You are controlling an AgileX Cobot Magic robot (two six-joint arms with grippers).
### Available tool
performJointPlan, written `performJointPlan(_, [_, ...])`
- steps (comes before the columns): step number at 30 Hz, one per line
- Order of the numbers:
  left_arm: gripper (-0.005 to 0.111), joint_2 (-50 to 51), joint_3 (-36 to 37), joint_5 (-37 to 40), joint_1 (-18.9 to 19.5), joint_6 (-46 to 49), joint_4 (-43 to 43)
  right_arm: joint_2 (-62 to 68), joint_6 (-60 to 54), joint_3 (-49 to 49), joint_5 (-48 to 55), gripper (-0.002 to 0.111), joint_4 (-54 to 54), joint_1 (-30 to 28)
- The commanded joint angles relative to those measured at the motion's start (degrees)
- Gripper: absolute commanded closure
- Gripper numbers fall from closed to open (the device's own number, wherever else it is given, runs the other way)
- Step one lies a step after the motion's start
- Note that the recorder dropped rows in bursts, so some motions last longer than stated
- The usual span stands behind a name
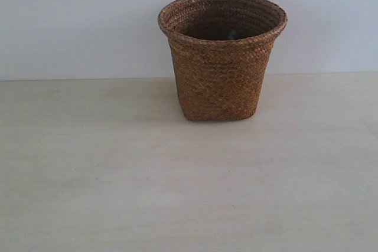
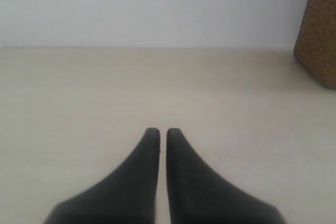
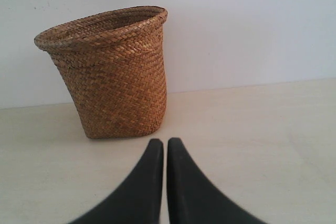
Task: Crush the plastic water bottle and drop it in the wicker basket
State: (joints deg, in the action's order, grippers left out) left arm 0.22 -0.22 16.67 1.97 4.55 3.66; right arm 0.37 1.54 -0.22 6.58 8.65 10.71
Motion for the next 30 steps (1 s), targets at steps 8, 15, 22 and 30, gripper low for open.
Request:
performJointPlan(8, [0.103, -0.2, 0.2, 0.4, 0.2, -1.1, -0.1, -0.4, -0.1, 0.2, -0.5, 0.108, 0.0, -0.3])
performJointPlan(15, [0.103, -0.2, 0.2, 0.4, 0.2, -1.6, -0.1, -0.4, -0.1, 0.2, -0.5, 0.108, 0.0, -0.3])
performJointPlan(22, [0.103, -0.2, 0.2, 0.4, 0.2, -1.9, -0.1, -0.4, -0.1, 0.2, -0.5, 0.108, 0.0, -0.3])
performJointPlan(30, [0.103, -0.2, 0.2, 0.3, 0.2, -1.9, -0.1, -0.4, -0.1, 0.2, -0.5, 0.108, 0.0, -0.3])
